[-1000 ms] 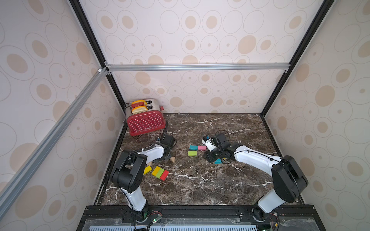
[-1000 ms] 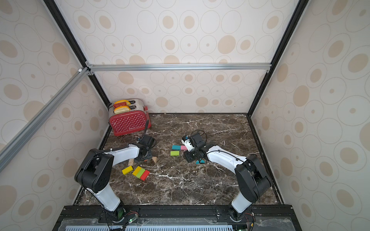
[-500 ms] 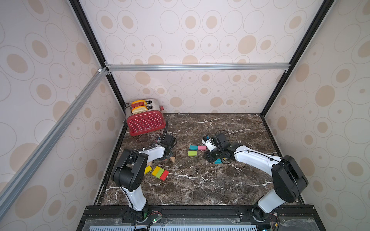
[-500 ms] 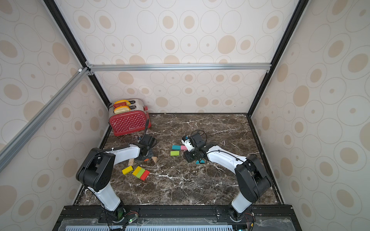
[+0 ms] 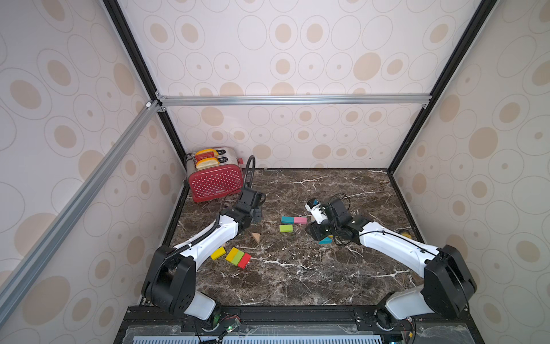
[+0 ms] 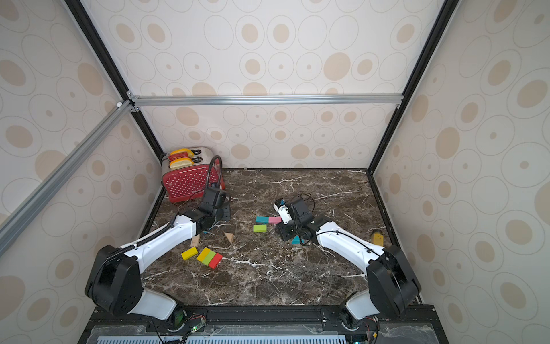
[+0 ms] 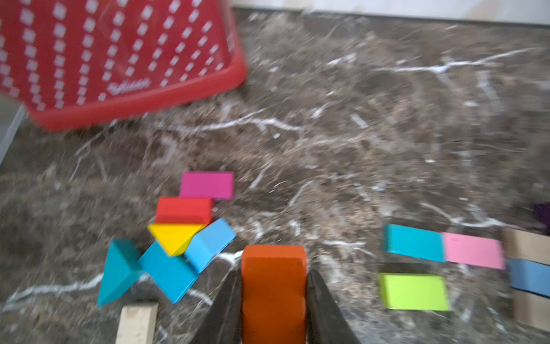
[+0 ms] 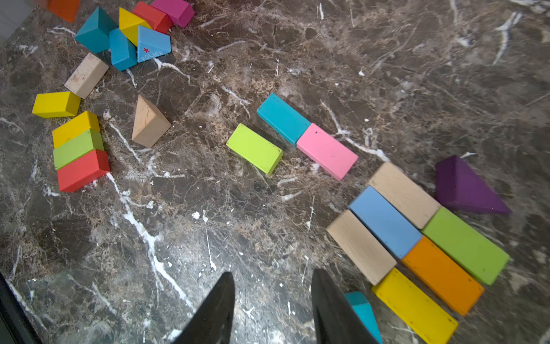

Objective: Assemble a piece of candy with building blocks
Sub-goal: Pick up the building block from the center of the board, then assemble the building block at the center of the board.

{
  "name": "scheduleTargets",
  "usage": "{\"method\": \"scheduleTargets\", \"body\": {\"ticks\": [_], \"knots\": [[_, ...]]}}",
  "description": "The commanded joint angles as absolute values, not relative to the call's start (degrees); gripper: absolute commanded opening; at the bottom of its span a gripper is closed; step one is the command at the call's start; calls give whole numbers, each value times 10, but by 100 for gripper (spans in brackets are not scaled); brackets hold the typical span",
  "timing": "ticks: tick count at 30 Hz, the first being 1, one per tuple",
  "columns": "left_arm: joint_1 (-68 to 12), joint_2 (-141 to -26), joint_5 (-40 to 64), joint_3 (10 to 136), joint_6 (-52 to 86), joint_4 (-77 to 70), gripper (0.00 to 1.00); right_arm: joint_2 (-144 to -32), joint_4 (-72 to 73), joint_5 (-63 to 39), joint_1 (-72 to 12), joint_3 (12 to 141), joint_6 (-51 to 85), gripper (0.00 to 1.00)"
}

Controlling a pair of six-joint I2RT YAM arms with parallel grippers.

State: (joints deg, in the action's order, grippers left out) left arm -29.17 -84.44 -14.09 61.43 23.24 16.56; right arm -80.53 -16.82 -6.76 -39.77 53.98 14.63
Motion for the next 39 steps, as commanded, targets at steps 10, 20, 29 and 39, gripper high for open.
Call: {"method": "scheduleTargets", "body": {"ticks": [10, 20, 29, 39], "knots": [[-398, -943, 30, 705, -89, 152, 27, -621, -188, -29, -236, 385, 218, 45], [-434, -1031, 104, 751, -238, 202, 29, -610, -188, -5, -231, 368, 209, 46], [-439, -1110, 125, 813, -294, 248, 29, -597, -186, 11, -230, 360, 203, 46], [-440, -1185, 118, 874, -339, 277, 29, -599, -183, 12, -230, 358, 199, 46]]}}
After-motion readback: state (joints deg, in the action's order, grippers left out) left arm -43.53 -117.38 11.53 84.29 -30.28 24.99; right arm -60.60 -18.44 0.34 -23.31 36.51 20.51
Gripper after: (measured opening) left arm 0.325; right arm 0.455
